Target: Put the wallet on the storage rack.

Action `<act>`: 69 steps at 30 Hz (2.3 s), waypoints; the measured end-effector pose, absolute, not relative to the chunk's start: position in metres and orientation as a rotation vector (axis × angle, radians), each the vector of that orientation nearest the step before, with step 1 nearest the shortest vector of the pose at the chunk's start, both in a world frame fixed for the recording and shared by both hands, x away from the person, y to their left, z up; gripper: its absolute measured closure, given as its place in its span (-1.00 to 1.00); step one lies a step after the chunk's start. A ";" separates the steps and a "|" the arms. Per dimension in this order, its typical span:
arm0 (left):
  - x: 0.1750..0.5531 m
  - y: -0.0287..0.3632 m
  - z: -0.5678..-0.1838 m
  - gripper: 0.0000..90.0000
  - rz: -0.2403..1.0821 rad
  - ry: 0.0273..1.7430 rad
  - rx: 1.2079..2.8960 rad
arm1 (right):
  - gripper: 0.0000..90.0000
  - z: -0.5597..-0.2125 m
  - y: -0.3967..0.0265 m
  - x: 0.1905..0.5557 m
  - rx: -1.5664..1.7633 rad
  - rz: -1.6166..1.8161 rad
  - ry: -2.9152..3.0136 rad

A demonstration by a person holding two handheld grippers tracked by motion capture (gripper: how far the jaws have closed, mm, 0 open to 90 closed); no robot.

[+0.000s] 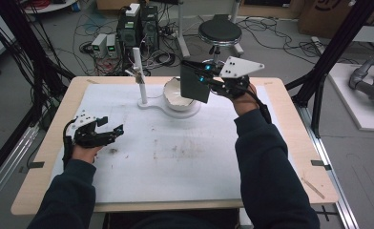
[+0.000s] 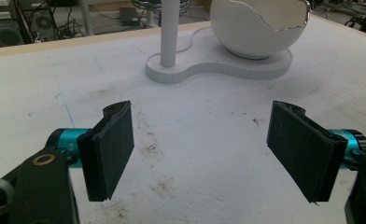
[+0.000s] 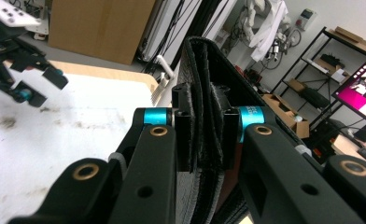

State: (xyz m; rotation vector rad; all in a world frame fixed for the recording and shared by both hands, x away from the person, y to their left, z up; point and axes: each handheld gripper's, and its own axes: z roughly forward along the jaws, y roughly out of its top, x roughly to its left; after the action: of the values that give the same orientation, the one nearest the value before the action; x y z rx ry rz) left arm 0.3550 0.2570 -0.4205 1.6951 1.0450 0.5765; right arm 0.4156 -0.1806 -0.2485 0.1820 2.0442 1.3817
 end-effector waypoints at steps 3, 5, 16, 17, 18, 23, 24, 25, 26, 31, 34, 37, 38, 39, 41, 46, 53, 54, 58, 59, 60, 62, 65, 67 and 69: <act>0.355 0.257 -0.421 -0.49 0.577 1.045 1.695 | 0.83 -0.247 -0.174 0.425 0.178 1.382 2.045; 0.355 0.257 -0.421 -0.49 0.576 1.045 1.695 | 0.83 -0.246 -0.169 0.432 0.174 1.376 2.050; 0.355 0.258 -0.421 -0.49 0.574 1.046 1.691 | 0.83 -0.251 -0.133 0.461 0.079 1.351 2.078; 0.355 0.259 -0.420 -0.49 0.575 1.047 1.692 | 0.83 -0.255 -0.130 0.464 0.076 1.340 2.078; 0.354 0.260 -0.421 -0.49 0.575 1.046 1.693 | 0.82 -0.258 -0.128 0.467 0.078 1.326 2.086; 0.355 0.260 -0.421 -0.49 0.573 1.051 1.689 | 0.82 -0.274 -0.122 0.483 0.085 1.288 2.120; 0.355 0.260 -0.421 -0.49 0.573 1.051 1.691 | 0.82 -0.278 -0.121 0.485 0.097 1.280 2.134; 0.355 0.260 -0.422 -0.49 0.571 1.051 1.691 | 0.82 -0.281 -0.120 0.487 0.101 1.276 2.139; 0.355 0.261 -0.422 -0.49 0.571 1.053 1.689 | 0.82 -0.286 -0.120 0.490 0.111 1.271 2.152; 0.354 0.262 -0.422 -0.49 0.571 1.055 1.687 | 0.81 -0.306 -0.127 0.497 0.138 1.282 2.217; 0.354 0.261 -0.422 -0.49 0.572 1.053 1.689 | 0.79 -0.305 -0.126 0.491 0.118 1.253 2.256; 0.354 0.261 -0.421 -0.49 0.575 1.050 1.690 | 0.74 -0.304 -0.123 0.484 0.090 1.197 2.278; 0.354 0.261 -0.421 -0.49 0.573 1.052 1.688 | 0.69 -0.303 -0.122 0.483 0.090 1.185 2.279; 0.354 0.261 -0.421 -0.49 0.574 1.051 1.688 | 0.65 -0.302 -0.122 0.482 0.096 1.186 2.272; 0.354 0.261 -0.421 -0.49 0.575 1.051 1.688 | 0.53 -0.299 -0.122 0.479 0.115 1.198 2.247; 0.354 0.260 -0.421 -0.49 0.574 1.048 1.692 | 0.30 -0.292 -0.126 0.473 0.110 1.170 2.185; 0.354 0.260 -0.421 -0.49 0.574 1.049 1.691 | 0.02 -0.292 -0.127 0.471 0.100 1.125 2.161; 0.354 0.260 -0.421 -0.49 0.577 1.050 1.693 | -0.01 -0.292 -0.126 0.471 0.096 1.116 2.156; 0.354 0.260 -0.422 -0.49 0.576 1.050 1.692 | -0.11 -0.291 -0.125 0.468 0.103 1.107 2.142; 0.354 0.260 -0.422 -0.49 0.576 1.049 1.692 | -0.12 -0.291 -0.125 0.468 0.099 1.107 2.136; 0.354 0.260 -0.422 -0.49 0.576 1.049 1.692 | -0.14 -0.291 -0.125 0.468 0.102 1.100 2.132; 0.354 0.260 -0.422 -0.49 0.576 1.049 1.693 | -0.17 -0.291 -0.125 0.468 0.103 1.094 2.133; 0.354 0.260 -0.421 -0.49 0.575 1.048 1.690 | -0.29 -0.290 -0.126 0.468 0.122 1.075 2.106; 0.354 0.260 -0.422 -0.49 0.574 1.047 1.693 | -0.30 -0.290 -0.127 0.468 0.129 1.084 2.116; 0.354 0.260 -0.422 -0.49 0.573 1.048 1.692 | -0.22 -0.293 -0.127 0.470 0.131 1.088 2.151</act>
State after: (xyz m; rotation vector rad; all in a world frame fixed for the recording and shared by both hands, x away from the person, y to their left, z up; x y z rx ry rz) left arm 0.3540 0.2596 -0.4216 1.6924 1.0484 0.5734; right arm 0.4697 -0.1268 -0.2927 0.1313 2.1514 1.0883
